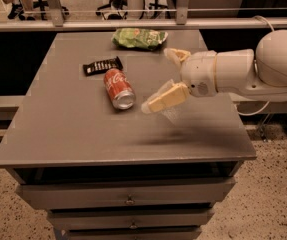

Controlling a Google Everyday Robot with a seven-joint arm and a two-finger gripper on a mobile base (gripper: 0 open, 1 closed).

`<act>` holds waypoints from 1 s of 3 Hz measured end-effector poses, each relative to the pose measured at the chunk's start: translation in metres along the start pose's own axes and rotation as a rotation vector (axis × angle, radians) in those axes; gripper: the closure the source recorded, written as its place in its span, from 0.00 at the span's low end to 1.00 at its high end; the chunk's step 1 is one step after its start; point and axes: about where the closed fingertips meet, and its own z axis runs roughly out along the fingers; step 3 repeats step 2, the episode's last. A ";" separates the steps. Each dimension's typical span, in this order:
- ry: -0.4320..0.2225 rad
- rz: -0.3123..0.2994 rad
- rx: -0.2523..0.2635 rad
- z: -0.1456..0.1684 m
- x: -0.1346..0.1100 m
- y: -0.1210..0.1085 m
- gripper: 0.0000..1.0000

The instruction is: Knock coke can over

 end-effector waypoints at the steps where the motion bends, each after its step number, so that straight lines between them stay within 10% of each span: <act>1: 0.060 -0.004 0.028 -0.049 0.030 -0.002 0.00; 3: 0.060 -0.004 0.028 -0.049 0.030 -0.002 0.00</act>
Offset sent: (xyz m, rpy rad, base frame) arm -0.0116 -0.0396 -0.0078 -0.0431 0.0021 -0.0246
